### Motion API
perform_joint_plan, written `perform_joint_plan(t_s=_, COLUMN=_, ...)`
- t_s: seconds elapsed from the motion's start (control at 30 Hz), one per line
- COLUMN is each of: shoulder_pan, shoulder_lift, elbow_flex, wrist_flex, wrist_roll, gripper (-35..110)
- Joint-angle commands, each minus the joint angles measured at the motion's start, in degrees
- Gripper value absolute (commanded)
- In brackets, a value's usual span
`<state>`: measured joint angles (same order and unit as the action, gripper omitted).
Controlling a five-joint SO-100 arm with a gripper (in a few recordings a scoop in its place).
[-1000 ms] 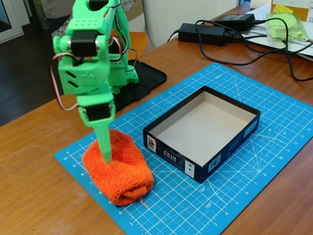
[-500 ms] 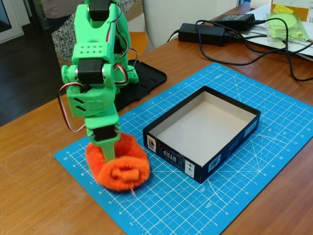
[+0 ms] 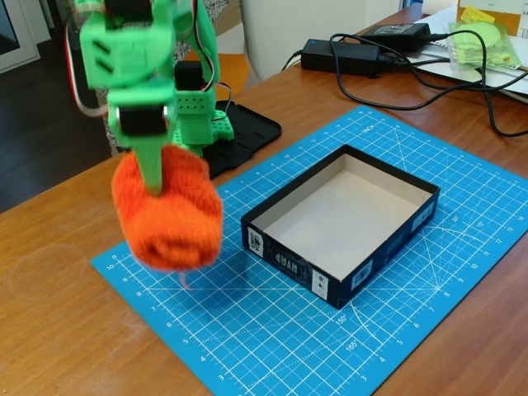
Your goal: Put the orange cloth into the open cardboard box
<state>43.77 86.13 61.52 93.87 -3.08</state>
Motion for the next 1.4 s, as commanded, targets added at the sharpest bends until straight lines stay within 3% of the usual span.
perform_joint_plan(t_s=0.0, shoulder_pan=-6.9, shoulder_lift=6.6, elbow_flex=-0.4, wrist_flex=1.1, wrist_roll=2.8, gripper=0)
perform_joint_plan(t_s=0.27, shoulder_pan=-28.6, shoulder_lift=16.6, elbow_flex=4.2, wrist_flex=0.9, wrist_roll=10.9, gripper=0)
perform_joint_plan(t_s=0.43, shoulder_pan=-36.5, shoulder_lift=17.1, elbow_flex=4.6, wrist_flex=0.7, wrist_roll=15.1, gripper=0)
perform_joint_plan(t_s=0.6, shoulder_pan=-36.4, shoulder_lift=10.1, elbow_flex=4.4, wrist_flex=0.4, wrist_roll=17.1, gripper=0)
perform_joint_plan(t_s=0.87, shoulder_pan=-38.3, shoulder_lift=13.4, elbow_flex=8.5, wrist_flex=-1.8, wrist_roll=18.8, gripper=1)
perform_joint_plan(t_s=1.03, shoulder_pan=-38.5, shoulder_lift=13.3, elbow_flex=8.3, wrist_flex=-2.0, wrist_roll=17.5, gripper=29)
perform_joint_plan(t_s=1.37, shoulder_pan=-36.9, shoulder_lift=13.0, elbow_flex=7.4, wrist_flex=-0.7, wrist_roll=16.1, gripper=32)
